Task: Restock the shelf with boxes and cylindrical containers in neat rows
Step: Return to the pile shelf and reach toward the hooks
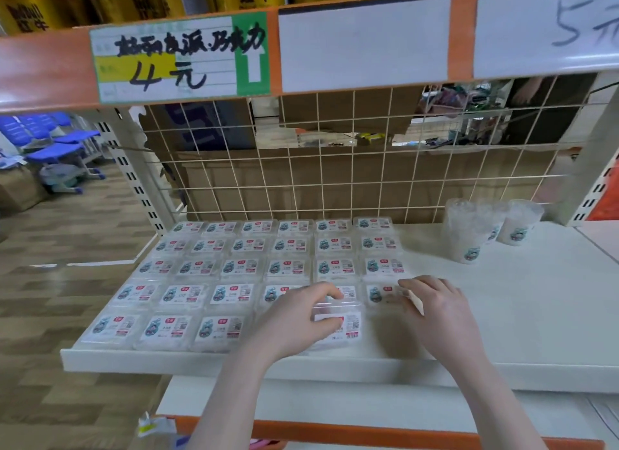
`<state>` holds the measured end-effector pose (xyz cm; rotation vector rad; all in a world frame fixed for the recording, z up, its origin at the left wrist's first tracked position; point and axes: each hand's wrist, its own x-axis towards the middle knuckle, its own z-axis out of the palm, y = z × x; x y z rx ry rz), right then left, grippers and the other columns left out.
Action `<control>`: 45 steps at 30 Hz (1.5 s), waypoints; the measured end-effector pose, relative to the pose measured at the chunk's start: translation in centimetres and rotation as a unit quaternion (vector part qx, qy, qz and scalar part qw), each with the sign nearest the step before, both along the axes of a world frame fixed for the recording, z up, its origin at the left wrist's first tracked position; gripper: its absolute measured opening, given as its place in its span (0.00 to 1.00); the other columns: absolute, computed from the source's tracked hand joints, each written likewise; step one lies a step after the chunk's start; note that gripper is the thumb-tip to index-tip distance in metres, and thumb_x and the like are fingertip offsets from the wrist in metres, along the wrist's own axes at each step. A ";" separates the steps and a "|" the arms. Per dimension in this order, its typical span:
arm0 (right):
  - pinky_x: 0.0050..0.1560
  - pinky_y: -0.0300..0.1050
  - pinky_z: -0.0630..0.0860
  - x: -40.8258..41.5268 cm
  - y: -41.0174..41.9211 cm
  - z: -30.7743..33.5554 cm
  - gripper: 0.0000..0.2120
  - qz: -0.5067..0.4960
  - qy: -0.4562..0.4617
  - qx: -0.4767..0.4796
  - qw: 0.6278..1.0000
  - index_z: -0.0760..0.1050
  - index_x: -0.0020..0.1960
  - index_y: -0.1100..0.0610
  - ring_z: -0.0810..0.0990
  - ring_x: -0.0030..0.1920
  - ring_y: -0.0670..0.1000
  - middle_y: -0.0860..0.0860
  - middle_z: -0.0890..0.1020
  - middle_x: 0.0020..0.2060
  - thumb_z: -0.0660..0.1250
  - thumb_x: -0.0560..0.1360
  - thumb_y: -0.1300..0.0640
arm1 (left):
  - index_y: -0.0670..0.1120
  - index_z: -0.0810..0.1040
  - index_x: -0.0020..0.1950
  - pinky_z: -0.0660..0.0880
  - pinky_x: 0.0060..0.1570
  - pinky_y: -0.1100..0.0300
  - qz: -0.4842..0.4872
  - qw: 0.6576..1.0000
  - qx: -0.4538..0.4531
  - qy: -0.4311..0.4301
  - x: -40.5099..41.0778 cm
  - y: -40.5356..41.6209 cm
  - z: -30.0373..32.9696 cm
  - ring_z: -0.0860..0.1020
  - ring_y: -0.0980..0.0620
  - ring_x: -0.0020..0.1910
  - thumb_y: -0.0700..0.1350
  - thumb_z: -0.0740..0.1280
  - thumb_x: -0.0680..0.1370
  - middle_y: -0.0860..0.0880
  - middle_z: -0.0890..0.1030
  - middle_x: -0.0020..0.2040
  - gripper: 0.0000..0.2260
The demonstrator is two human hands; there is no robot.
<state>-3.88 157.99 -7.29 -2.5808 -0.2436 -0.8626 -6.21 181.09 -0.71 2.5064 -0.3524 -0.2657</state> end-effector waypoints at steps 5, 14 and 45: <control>0.39 0.51 0.76 0.0 -0.6 -0.1 0.13 -0.005 0.005 -0.004 1.000 0.82 0.44 0.57 0.81 0.38 0.59 0.52 0.83 0.39 0.79 0.61 0.63 | 0.58 0.72 0.63 0.72 0.52 0.59 -0.003 1.000 -0.004 -0.009 0.1 -0.8 -1.1 0.76 0.58 0.44 0.53 0.64 0.77 0.60 0.74 0.63 0.15; 0.39 0.50 0.75 0.0 -0.8 -0.3 0.12 -0.003 0.008 -0.006 1.000 0.82 0.43 0.55 0.80 0.36 0.58 0.51 0.82 0.38 0.79 0.62 0.62 | 0.57 0.70 0.69 0.59 0.60 0.68 -0.010 0.990 0.057 -0.127 0.0 -0.8 -2.7 0.63 0.60 0.62 0.54 0.64 0.77 0.60 0.67 0.60 0.19; 0.38 0.49 0.75 0.0 -0.2 -0.2 0.11 0.009 0.009 -0.012 1.000 0.82 0.42 0.56 0.80 0.35 0.58 0.51 0.82 0.37 0.77 0.62 0.65 | 0.56 0.60 0.75 0.55 0.68 0.62 -0.082 0.973 0.187 -0.107 -0.7 -0.6 -0.1 0.62 0.55 0.70 0.57 0.66 0.75 0.57 0.65 0.72 0.30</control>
